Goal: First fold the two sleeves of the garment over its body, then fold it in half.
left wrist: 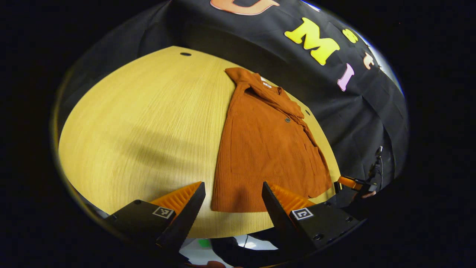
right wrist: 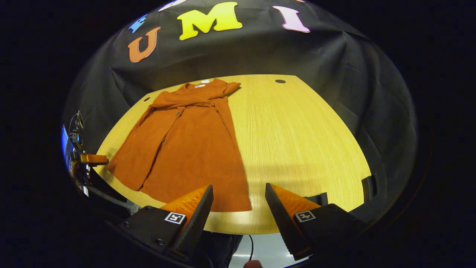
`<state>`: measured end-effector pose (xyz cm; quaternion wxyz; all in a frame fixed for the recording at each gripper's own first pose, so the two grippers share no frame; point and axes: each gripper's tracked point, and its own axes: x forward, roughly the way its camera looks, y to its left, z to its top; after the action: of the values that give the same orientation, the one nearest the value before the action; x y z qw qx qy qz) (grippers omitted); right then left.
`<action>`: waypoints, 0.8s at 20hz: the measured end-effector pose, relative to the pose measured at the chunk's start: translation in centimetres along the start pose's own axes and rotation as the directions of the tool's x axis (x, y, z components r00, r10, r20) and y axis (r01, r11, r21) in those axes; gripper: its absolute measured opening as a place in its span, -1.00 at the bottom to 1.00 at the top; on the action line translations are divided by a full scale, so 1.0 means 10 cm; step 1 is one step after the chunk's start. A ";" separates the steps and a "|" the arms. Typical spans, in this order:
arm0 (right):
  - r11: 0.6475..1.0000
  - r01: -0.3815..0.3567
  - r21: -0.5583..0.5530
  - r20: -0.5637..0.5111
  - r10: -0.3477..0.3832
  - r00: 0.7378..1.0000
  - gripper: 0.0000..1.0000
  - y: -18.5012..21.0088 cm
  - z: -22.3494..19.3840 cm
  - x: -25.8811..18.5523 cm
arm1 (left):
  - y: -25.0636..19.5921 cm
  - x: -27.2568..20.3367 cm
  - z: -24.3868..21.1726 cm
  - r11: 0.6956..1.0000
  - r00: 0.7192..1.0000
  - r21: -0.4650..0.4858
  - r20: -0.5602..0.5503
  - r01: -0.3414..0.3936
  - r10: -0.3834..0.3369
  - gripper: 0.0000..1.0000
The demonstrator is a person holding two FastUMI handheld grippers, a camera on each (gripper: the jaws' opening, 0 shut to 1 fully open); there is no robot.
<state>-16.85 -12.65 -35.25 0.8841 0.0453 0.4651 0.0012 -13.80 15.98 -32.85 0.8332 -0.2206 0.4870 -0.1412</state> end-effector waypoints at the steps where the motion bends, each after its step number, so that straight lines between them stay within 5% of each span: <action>1: 1.000 0.002 -0.004 -0.003 -0.002 1.000 0.81 0.00 -0.02 0.04 | -0.04 -0.02 0.01 1.000 1.000 -0.006 0.021 0.019 -0.019 0.98; 7: 0.999 -0.019 0.046 -0.081 0.022 0.997 0.73 0.19 -0.24 0.34 | -0.27 0.07 -0.11 0.995 0.996 -0.057 -0.030 0.078 -0.080 0.92; 11: 1.000 0.011 -0.012 -0.087 -0.012 0.996 0.87 0.33 -0.24 0.42 | -0.34 0.15 -0.14 0.997 0.996 -0.047 -0.060 0.066 -0.069 0.75; 13: 0.997 0.040 -0.062 -0.079 -0.045 0.996 0.62 0.38 -0.25 0.44 | -0.32 0.18 -0.16 0.998 0.996 -0.041 -0.072 0.047 -0.050 0.53; 15: 0.998 0.062 -0.011 -0.074 -0.063 0.995 -0.09 0.41 -0.26 0.42 | -0.25 0.23 -0.17 1.000 0.997 -0.030 -0.082 0.009 -0.011 0.16; 16: 0.998 0.057 0.019 -0.067 -0.056 0.996 -0.14 0.40 -0.24 0.43 | -0.20 0.25 -0.17 0.999 0.997 -0.033 -0.080 -0.008 0.006 -0.39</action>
<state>-16.23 -8.25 -39.78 0.8674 0.0411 0.4952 -0.0271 -14.13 12.73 -34.41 0.8097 -0.2268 0.5232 -0.1389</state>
